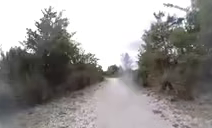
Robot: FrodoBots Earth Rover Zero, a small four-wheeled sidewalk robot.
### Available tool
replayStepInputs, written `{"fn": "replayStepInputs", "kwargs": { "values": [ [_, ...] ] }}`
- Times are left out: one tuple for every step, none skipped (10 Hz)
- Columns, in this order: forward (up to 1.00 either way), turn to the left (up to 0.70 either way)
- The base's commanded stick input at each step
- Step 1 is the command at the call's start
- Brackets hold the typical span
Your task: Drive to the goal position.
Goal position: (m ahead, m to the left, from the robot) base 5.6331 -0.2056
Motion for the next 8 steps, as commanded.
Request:
{"fn": "replayStepInputs", "kwargs": {
  "values": [
    [0.60,0.00],
    [0.60,0.00],
    [0.60,0.00],
    [0.60,0.00],
    [0.60,0.00],
    [0.60,0.00],
    [0.60,0.00],
    [0.60,0.00]
  ]
}}
